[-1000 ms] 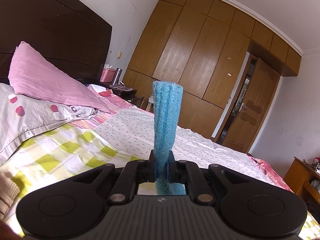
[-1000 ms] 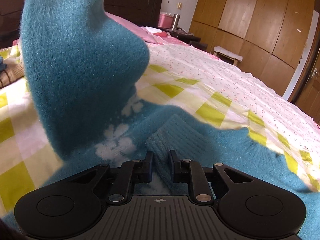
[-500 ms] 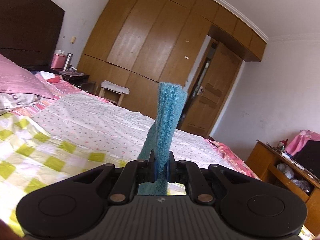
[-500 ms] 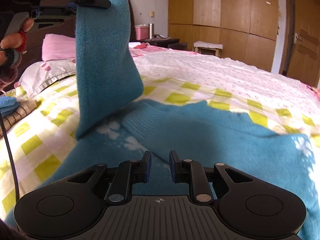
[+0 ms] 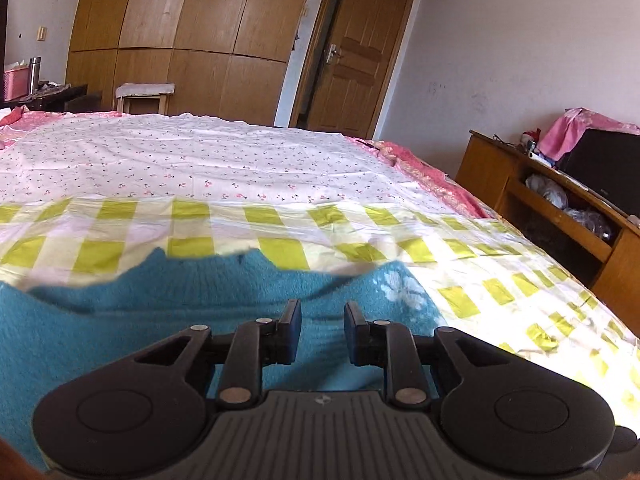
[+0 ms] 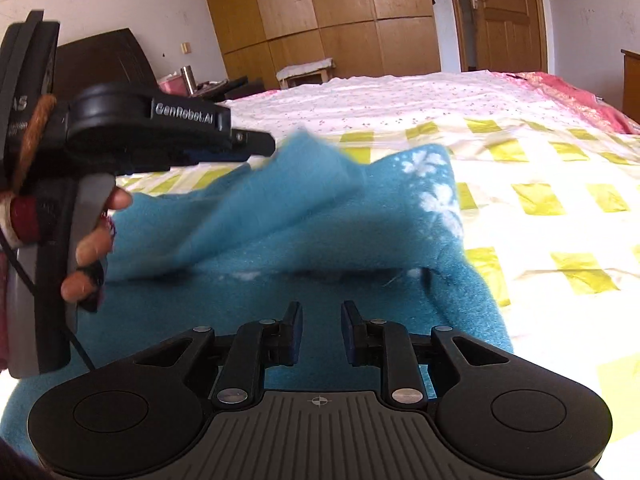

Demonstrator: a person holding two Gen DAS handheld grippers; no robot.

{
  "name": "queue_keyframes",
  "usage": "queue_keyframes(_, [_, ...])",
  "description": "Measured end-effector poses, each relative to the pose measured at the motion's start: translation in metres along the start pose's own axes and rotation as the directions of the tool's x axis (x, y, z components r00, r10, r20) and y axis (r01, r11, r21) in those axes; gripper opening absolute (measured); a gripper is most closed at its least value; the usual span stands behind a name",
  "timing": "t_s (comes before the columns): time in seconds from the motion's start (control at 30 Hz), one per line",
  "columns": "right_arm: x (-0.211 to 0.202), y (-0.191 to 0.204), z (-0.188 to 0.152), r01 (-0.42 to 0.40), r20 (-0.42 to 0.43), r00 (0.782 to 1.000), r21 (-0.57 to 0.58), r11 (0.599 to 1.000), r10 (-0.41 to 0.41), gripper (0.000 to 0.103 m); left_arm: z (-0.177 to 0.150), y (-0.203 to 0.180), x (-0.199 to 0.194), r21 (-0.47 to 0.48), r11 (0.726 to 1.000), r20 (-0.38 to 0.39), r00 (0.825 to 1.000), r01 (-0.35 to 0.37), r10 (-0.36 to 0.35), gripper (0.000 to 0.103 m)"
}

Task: Fold small clothes
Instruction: 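Lay the held sleeve across the sweater body and open the left gripper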

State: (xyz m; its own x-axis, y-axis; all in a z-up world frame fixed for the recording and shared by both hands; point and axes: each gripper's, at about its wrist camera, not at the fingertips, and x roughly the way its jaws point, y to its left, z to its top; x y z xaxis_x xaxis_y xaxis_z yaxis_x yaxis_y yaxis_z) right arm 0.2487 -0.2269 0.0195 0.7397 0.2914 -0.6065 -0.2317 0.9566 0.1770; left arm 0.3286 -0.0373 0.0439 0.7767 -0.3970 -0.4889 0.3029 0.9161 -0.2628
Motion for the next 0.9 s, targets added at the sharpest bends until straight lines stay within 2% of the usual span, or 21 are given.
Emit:
queue_keyframes(0.07, [-0.002, -0.004, 0.004, -0.012, 0.012, 1.000, 0.015, 1.000, 0.011, 0.023, -0.004, 0.003, -0.014, 0.001, 1.000, 0.000, 1.000, 0.009, -0.009, 0.040])
queue_keyframes(0.17, [-0.004, -0.009, 0.009, -0.035, 0.021, 0.999, 0.056, 0.998, 0.034, 0.023, -0.011, 0.016, -0.042, -0.036, 0.999, 0.010, 1.000, 0.001, 0.000, 0.046])
queue_keyframes(0.23, [-0.004, -0.012, 0.013, -0.047, 0.030, 0.999, 0.086, 0.995, 0.045, 0.023, -0.021, 0.032, -0.060, -0.060, 0.998, 0.010, 1.000, -0.021, 0.022, 0.047])
queue_keyframes(0.3, [-0.002, -0.015, 0.021, -0.060, 0.038, 0.998, 0.121, 0.991, 0.056, 0.029, -0.032, 0.049, -0.079, -0.067, 0.996, 0.009, 0.998, -0.067, 0.068, 0.047])
queue_keyframes(0.37, [0.003, -0.017, 0.028, -0.069, 0.043, 0.997, 0.161, 0.985, 0.063, 0.031, -0.042, 0.067, -0.095, -0.076, 0.989, 0.013, 0.992, -0.124, 0.126, 0.047])
queue_keyframes(0.5, [0.033, -0.022, 0.047, -0.040, 0.020, 0.999, 0.241, 0.970, 0.036, 0.036, -0.065, 0.102, -0.122, -0.096, 0.964, 0.022, 0.968, -0.248, 0.251, 0.047])
queue_keyframes(0.63, [0.072, -0.030, 0.058, -0.002, -0.051, 0.999, 0.324, 0.946, 0.020, 0.041, -0.082, 0.120, -0.133, -0.093, 0.951, 0.033, 0.954, -0.294, 0.298, 0.047])
queue_keyframes(0.73, [0.084, -0.031, 0.058, 0.018, -0.067, 0.998, 0.356, 0.934, 0.006, 0.041, -0.090, 0.127, -0.132, -0.091, 0.945, 0.043, 0.946, -0.315, 0.320, 0.047])
queue_keyframes(0.83, [0.084, -0.020, 0.058, 0.054, -0.072, 0.997, 0.289, 0.956, -0.035, 0.032, -0.093, 0.132, -0.129, -0.098, 0.945, 0.043, 0.947, -0.313, 0.318, 0.047])
queue_keyframes(0.9, [0.085, -0.017, 0.063, 0.071, -0.086, 0.995, 0.262, 0.962, -0.050, 0.021, -0.094, 0.134, -0.127, -0.097, 0.948, 0.035, 0.951, -0.304, 0.309, 0.047])
